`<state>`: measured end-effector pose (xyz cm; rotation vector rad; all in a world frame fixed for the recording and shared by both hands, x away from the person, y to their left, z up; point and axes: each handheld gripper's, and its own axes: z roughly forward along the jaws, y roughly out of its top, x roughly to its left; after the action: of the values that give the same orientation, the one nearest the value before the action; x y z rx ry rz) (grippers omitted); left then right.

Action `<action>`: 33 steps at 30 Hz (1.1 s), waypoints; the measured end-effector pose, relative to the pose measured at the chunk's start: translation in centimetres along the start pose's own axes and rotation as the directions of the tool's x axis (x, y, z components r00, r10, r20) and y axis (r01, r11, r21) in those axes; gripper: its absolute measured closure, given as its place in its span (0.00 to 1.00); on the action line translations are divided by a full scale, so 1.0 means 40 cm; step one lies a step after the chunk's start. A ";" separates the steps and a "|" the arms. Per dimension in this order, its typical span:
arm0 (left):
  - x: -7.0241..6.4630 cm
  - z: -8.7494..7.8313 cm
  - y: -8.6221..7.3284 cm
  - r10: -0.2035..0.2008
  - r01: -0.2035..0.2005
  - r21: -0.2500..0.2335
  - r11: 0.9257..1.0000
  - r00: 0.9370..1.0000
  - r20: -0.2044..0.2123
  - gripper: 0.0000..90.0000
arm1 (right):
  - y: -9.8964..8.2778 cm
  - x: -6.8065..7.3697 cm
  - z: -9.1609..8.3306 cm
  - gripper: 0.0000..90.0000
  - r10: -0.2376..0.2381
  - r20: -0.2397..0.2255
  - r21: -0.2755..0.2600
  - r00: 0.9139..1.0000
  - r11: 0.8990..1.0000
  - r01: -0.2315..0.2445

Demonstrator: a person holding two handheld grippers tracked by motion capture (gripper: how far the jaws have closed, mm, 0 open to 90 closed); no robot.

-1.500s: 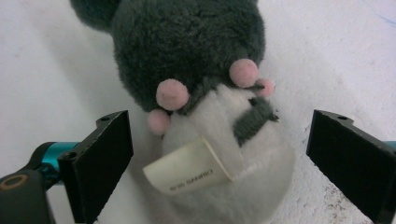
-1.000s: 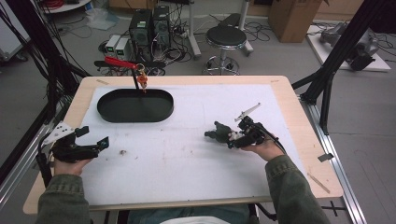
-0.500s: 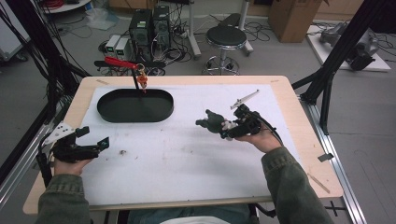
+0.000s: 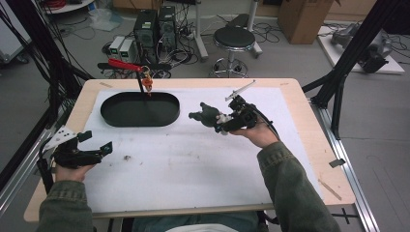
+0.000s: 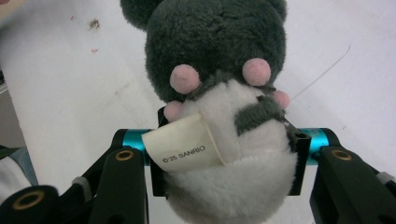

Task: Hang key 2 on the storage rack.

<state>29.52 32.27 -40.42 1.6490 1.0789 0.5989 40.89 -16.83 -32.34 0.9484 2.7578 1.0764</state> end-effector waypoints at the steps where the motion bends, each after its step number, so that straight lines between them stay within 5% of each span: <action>1: 0.000 0.000 0.000 0.000 0.000 0.000 1.000 1.000 0.001 0.04 | 0.008 0.001 0.000 0.56 -0.002 0.006 -0.008 1.000 1.000 0.002; 33: 0.008 -0.007 0.000 -0.017 0.017 -0.018 1.000 1.000 0.000 0.04 | 0.178 0.024 0.024 0.56 0.014 0.040 -0.054 0.999 0.998 -0.012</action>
<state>29.42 32.70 -40.37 1.6226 1.0832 0.5962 44.11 -11.64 -28.44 0.9718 2.6797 1.1145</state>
